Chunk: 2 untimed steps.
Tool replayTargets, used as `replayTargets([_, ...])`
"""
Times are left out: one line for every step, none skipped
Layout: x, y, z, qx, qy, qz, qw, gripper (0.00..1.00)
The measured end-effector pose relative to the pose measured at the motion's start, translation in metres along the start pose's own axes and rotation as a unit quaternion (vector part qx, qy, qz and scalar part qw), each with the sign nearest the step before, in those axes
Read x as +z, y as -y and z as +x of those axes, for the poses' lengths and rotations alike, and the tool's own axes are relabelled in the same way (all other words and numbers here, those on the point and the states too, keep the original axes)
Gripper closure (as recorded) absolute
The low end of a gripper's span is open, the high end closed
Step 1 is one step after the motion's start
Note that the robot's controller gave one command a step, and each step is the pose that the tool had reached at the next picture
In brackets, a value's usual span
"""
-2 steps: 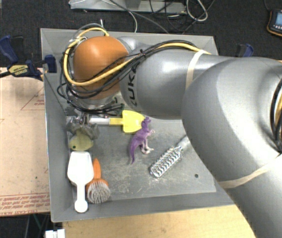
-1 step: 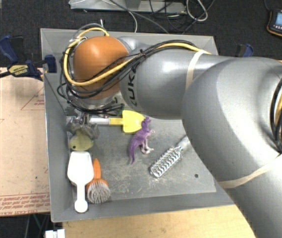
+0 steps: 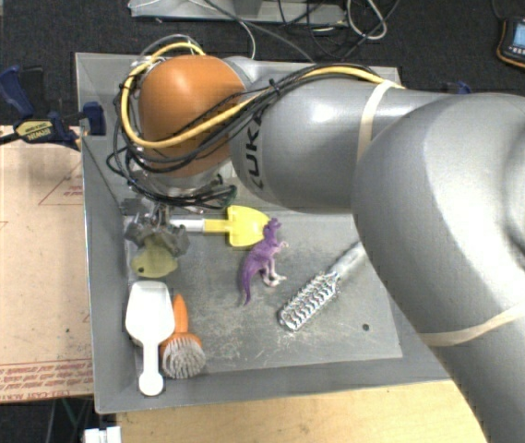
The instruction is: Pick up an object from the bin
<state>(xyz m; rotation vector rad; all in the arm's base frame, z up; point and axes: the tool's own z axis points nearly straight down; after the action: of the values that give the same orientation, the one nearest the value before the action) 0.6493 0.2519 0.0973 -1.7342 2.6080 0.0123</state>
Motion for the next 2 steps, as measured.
replayTargets([-0.028, 0.002, -0.002, 0.000, 0.0039, 0.004, 1.0000, 1.00])
replayTargets([-0.053, 0.000, -0.001, 0.001, 0.0008, 0.000, 1.0000, 1.00])
